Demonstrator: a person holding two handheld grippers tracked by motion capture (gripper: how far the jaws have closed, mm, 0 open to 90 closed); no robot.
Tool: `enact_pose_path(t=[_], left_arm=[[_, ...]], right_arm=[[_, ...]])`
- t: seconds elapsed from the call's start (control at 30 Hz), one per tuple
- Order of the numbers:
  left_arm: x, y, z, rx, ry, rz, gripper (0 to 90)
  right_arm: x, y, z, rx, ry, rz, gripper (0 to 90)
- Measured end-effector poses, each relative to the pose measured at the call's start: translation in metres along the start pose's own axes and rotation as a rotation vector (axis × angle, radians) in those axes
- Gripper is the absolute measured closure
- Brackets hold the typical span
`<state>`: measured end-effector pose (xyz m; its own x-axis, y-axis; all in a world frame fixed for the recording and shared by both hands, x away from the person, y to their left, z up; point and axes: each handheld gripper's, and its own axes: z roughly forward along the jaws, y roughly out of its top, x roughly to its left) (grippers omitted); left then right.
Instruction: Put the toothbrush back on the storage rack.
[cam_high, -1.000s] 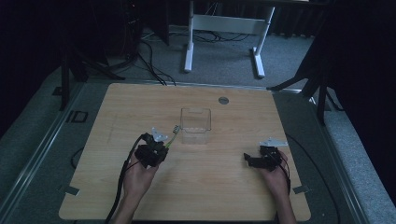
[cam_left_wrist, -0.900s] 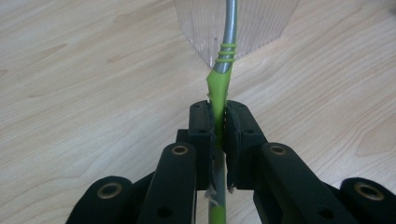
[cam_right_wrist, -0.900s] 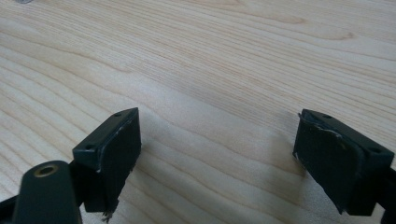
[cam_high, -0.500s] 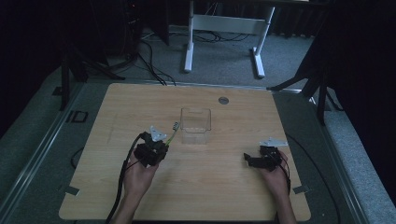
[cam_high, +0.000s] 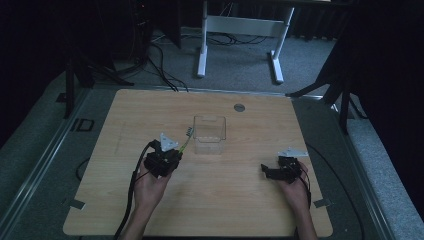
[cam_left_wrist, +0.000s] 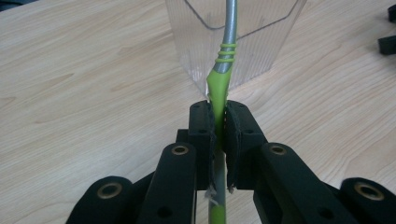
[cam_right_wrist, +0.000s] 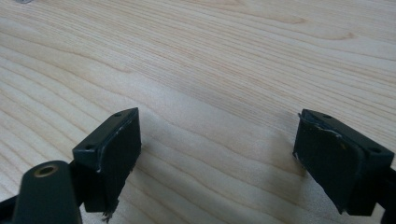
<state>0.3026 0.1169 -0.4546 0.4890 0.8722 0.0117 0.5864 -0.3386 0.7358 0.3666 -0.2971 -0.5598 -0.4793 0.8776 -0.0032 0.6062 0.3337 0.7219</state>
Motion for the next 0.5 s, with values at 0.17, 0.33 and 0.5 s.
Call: enact_pose_path(t=[0.17,0.33,0.5], left_arm=[[0.0006,0.0013,-0.0018,-0.023,-0.011,-0.009,81.8],[-0.0002,0.0027,-0.0037,-0.042,-0.026,-0.005,81.8],[-0.0002,0.0036,-0.0042,-0.054,-0.031,-0.006,81.8]], right_arm=[[0.0,0.0,0.0,0.0,0.0,0.0,14.8],[0.0,0.0,0.0,0.0,0.0,0.0,14.8],[0.0,0.0,0.0,0.0,0.0,0.0,14.8]])
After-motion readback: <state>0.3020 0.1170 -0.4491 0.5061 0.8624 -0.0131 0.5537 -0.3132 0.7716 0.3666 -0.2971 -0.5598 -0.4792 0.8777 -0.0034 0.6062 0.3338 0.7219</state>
